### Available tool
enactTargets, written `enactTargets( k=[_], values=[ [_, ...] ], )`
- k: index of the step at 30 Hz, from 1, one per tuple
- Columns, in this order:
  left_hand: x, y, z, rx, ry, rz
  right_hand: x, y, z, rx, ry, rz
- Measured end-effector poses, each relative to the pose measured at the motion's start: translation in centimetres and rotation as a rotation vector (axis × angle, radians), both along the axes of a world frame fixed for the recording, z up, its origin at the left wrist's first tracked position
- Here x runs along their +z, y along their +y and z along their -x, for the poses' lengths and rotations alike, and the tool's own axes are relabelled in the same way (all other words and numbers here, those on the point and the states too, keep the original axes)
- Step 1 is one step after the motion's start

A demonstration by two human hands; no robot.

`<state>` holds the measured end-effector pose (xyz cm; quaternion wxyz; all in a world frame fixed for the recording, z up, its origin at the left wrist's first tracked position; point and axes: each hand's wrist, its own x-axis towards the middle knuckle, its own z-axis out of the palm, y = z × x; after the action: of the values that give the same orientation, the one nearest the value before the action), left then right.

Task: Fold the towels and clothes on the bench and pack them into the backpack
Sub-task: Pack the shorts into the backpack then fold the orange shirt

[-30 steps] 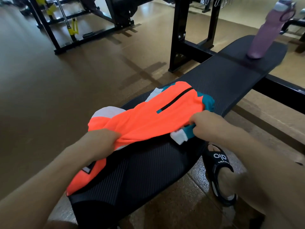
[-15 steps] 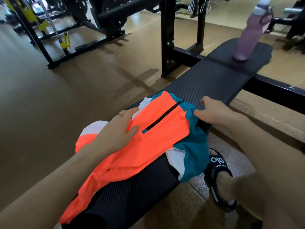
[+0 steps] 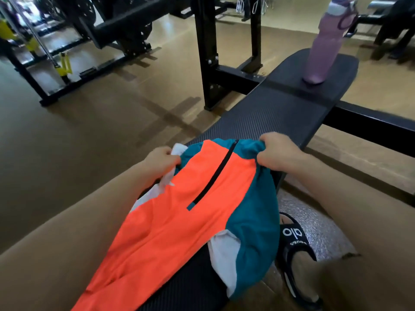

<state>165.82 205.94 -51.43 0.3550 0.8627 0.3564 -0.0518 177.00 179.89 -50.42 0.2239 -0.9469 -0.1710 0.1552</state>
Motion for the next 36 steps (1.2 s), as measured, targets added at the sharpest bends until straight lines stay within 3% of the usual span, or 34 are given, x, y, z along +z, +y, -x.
enactTargets(
  k=[3, 5, 8, 10, 12, 14, 16, 21, 23, 25, 28, 32, 36],
  values=[
    [0.1, 2.5, -1.0, 0.130, -0.254, -0.203, -0.3, -0.6, -2.1, -0.115, -0.119, -0.054],
    [-0.1, 3.8, -1.4, 0.217, -0.328, -0.194, -0.8, -0.6, -3.2, -0.146, -0.085, -0.025],
    [-1.2, 4.2, -1.4, 0.270, -0.127, -0.172, -1.2, -0.5, -3.7, -0.101, 0.041, 0.153],
    [-2.1, 3.2, -0.8, 0.118, 0.005, -0.324, -1.2, -0.4, -4.0, -0.089, 0.061, 0.131],
    [-2.7, 1.2, 0.1, -0.120, -0.075, -0.456, -1.1, -0.4, -4.3, -0.105, 0.039, 0.090],
    [-3.5, -0.2, 0.8, -0.380, -0.178, -0.464, -1.2, -0.9, -4.6, -0.107, 0.018, 0.092],
    [-4.4, -0.5, 0.9, -0.546, -0.110, -0.462, -1.3, -1.5, -5.0, -0.103, 0.020, 0.089],
    [-4.7, 1.7, 0.4, -0.379, 0.133, -0.503, -1.0, -2.5, -5.7, -0.165, -0.068, 0.046],
    [-4.0, 0.9, 0.8, -0.348, 0.184, -0.614, -1.1, -2.7, -5.8, -0.175, -0.074, 0.037],
    [-2.9, -1.7, 2.1, -0.442, 0.003, -0.744, -1.2, -2.7, -5.7, -0.148, -0.025, 0.055],
    [-1.9, -7.3, 5.8, -0.671, -0.246, -0.712, -1.2, -2.6, -4.5, -0.085, -0.052, 0.167],
    [-3.1, -11.4, 11.2, -0.797, -0.163, -0.829, -0.8, -2.0, -2.0, 0.024, -0.289, 0.295],
    [-3.9, -11.5, 12.4, -0.692, -0.200, -0.734, -0.4, -1.7, 1.0, 0.056, -0.206, 0.240]
  ],
)
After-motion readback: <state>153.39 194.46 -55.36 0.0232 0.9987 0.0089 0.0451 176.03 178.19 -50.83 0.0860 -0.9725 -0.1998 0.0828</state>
